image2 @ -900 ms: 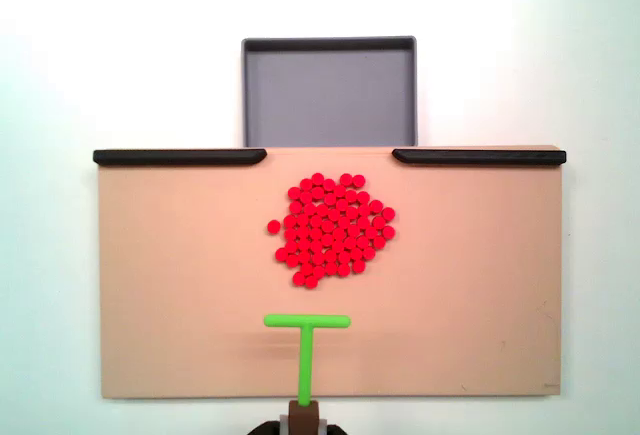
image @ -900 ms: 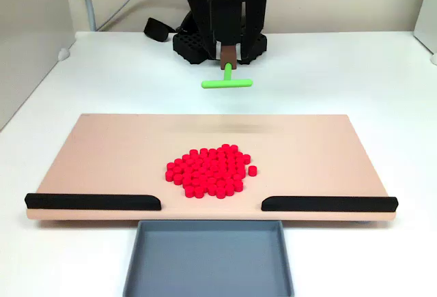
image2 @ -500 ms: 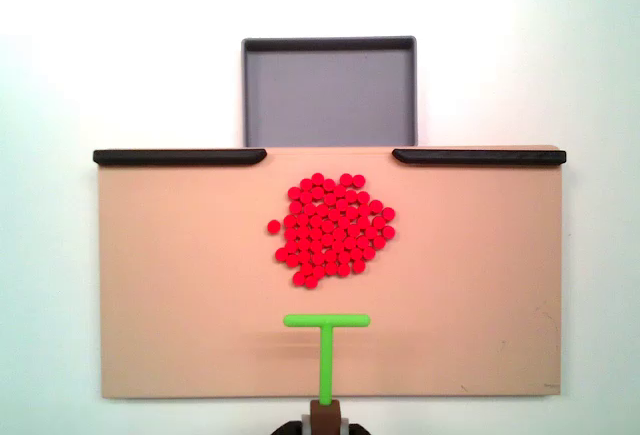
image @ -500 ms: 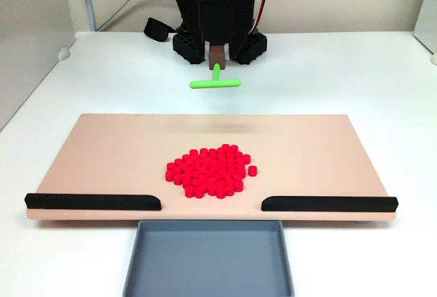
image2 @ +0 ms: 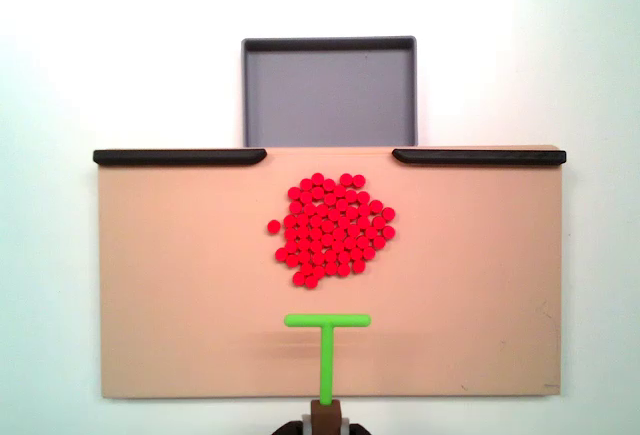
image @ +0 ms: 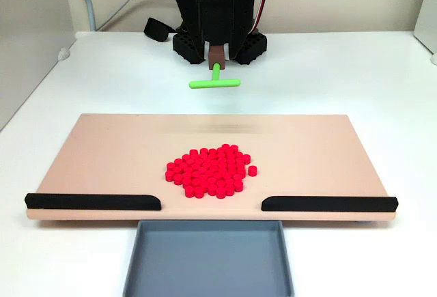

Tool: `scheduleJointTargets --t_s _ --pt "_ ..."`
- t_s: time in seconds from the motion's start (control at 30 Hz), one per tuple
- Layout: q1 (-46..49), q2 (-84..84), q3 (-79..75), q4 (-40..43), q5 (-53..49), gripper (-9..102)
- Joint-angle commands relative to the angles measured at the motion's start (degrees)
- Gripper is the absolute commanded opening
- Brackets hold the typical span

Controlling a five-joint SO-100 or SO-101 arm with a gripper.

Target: Push granules from bottom to the grey container

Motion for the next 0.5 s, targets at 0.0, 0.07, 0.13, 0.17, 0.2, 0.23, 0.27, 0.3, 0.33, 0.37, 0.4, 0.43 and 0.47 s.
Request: scheduleJointTargets --t_s 0.0,0.07,0.13,0.17,0.2,0.23,0.27,0.3,0.33,0.37,0.4,0.43,0.47 --pt "0.09 0.00 -0.44 -0.35 -0.53 0" --pt "0.09 0.00 -0.44 -0.35 -0.53 0" --pt "0.09 0.00 -0.44 -0.35 -0.62 0" --pt "0.09 0.00 -0.44 -0.35 -0.62 0" --pt "0.09 0.09 -0.44 -0.35 -0.62 0" --pt "0.09 0.09 -0.44 -0.35 -0.62 0" --pt "0.09 0.09 -0.44 -0.35 -0.62 0" --pt "0.09 0.09 -0.44 -0.35 -0.62 0" --pt "0.09 0.09 -0.44 -0.35 -0.44 0" --pt "0.09 0.18 -0.44 -0.35 -0.26 0" --pt "0.18 0.18 -0.44 -0.35 0.00 0" --pt "0.18 0.18 -0.44 -0.35 0.09 0" --pt "0.26 0.18 -0.44 -0.35 0.18 0"
